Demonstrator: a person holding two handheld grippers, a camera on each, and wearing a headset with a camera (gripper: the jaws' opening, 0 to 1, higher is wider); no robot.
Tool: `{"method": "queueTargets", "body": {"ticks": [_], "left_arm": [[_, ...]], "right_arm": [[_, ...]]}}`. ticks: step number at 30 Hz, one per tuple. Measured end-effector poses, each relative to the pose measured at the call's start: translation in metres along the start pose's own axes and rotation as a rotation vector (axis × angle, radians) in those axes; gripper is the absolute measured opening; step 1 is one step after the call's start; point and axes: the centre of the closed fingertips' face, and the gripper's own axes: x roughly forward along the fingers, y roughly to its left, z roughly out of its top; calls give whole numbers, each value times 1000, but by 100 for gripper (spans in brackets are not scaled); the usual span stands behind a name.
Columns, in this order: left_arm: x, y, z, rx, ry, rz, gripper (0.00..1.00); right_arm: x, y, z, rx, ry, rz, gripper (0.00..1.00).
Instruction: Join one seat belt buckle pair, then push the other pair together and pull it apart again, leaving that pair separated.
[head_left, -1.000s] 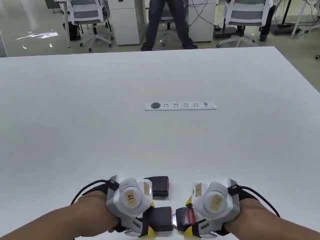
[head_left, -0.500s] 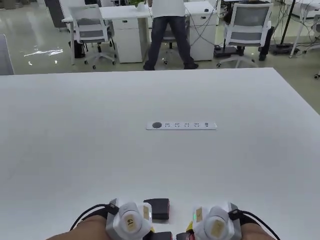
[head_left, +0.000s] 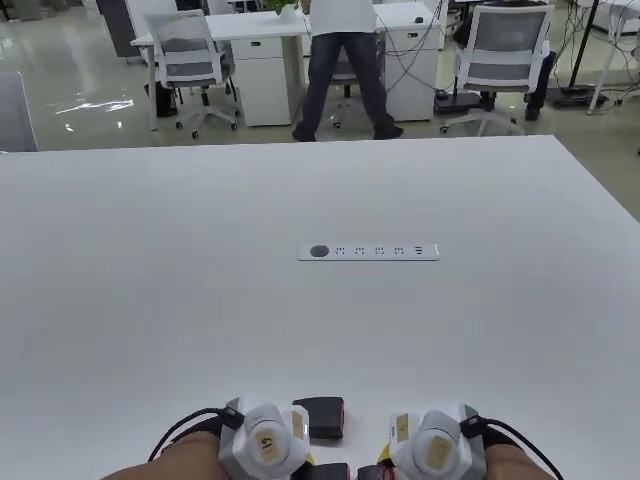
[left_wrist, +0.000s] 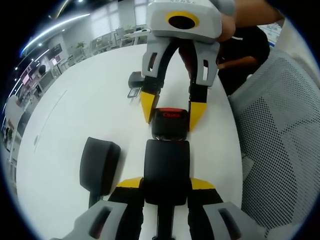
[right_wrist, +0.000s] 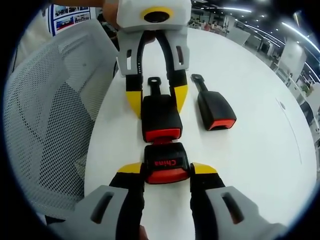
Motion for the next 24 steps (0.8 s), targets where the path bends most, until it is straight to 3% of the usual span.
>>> {"method": "queueTargets", "body": {"ticks": [24], "left_arm": [[-1,-2,1,14,9,-14,33]], "right_arm": [[3,0,-2,10,-5,29,34]]}}
